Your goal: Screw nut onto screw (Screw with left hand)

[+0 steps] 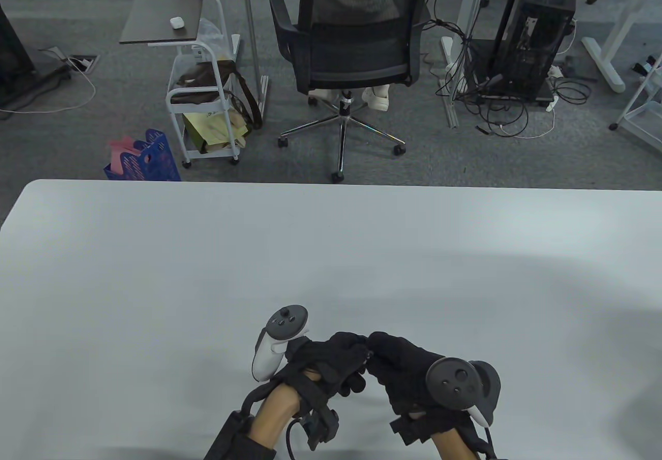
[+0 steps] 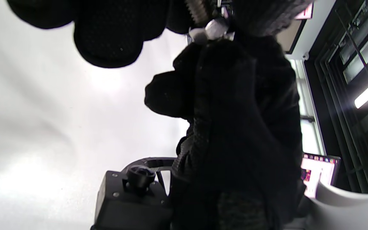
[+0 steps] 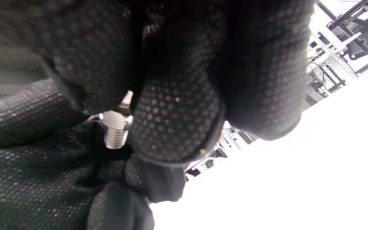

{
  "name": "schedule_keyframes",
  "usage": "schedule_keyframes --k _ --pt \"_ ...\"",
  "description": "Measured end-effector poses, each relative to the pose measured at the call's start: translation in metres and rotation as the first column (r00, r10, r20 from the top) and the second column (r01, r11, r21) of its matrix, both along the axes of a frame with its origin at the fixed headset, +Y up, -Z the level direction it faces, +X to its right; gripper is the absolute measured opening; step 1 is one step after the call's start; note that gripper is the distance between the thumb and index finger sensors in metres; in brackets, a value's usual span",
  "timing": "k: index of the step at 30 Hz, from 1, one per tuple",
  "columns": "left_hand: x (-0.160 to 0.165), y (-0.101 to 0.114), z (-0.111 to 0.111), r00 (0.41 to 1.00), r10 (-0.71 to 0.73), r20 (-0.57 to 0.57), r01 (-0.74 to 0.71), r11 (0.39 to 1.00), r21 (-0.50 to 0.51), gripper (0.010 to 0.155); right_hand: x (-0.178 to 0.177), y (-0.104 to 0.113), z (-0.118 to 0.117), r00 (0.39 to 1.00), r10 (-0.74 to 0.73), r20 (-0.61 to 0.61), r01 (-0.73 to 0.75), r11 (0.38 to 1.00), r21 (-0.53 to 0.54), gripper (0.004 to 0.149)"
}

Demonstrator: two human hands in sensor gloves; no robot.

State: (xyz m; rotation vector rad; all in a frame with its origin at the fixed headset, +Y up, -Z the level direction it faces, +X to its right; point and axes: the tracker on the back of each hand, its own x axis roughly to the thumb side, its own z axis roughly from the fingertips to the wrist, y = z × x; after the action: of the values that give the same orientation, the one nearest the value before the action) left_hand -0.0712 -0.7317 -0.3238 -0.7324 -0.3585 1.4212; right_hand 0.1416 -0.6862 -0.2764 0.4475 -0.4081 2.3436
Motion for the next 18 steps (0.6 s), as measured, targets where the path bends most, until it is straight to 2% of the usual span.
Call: schedule_keyframes --k 4,8,11,15,18 --pt "0.0000 0.0013 -0.0014 1.000 -0.016 -0.013 0.016 1.000 0.017 0.057 -0.0003 0.0005 0.0001 1.000 0.003 -0.003 -0.003 1.000 -0.002 0.048" --pt "0.0003 0.0016 -0.0015 0.999 0.017 0.046 -0.017 1.000 0.007 0.057 -0.0001 0.0010 0.0005 1.000 -0.006 -0.002 0.006 1.000 0.002 0.048" --pt "0.0012 -0.0016 -0.0002 0.998 0.035 0.045 -0.034 0.999 -0.022 0.069 0.0003 0.0012 0.0004 1.000 -0.005 0.001 0.005 1.000 0.002 0.048" --pt "0.0002 0.0006 -0.0022 1.000 -0.004 -0.018 0.005 1.000 0.014 0.057 -0.0006 0.0012 0.0005 1.000 -0.001 -0.004 0.001 1.000 0.000 0.048" --pt "0.0003 0.0026 -0.0021 0.999 0.006 0.044 -0.006 1.000 0.016 0.056 -0.0012 0.0016 0.0010 1.000 -0.003 -0.005 0.003 1.000 0.003 0.048"
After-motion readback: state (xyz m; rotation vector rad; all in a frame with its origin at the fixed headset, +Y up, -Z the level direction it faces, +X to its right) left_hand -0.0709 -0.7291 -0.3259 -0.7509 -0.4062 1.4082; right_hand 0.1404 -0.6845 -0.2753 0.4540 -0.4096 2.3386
